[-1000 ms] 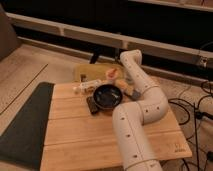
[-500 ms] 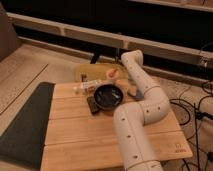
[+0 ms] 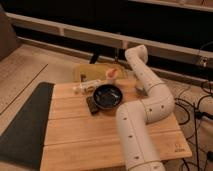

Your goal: Wipe the white sponge on the table

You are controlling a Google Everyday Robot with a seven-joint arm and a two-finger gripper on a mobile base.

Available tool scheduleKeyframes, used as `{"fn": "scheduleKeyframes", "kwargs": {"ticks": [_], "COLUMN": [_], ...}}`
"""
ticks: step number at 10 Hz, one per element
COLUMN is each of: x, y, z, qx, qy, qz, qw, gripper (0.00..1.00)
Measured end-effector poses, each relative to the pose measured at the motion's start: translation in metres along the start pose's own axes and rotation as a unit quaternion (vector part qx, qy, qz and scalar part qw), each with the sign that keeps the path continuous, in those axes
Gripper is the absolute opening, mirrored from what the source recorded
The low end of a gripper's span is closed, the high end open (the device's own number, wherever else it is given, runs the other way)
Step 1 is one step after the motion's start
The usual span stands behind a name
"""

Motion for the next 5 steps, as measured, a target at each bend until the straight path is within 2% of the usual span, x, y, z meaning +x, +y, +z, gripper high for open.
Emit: {"fn": "scheduleKeyframes", "kwargs": {"ticks": [2, 5], "x": [-0.028, -0.064], "y": [0.006, 0.016], "z": [-0.003, 0.000], "qx": [0.013, 0.023], "qy": [-0.014, -0.040], "qz": [-0.032, -0.081], "qw": [0.9993, 0.9956], "gripper": [0.00, 0.00]}}
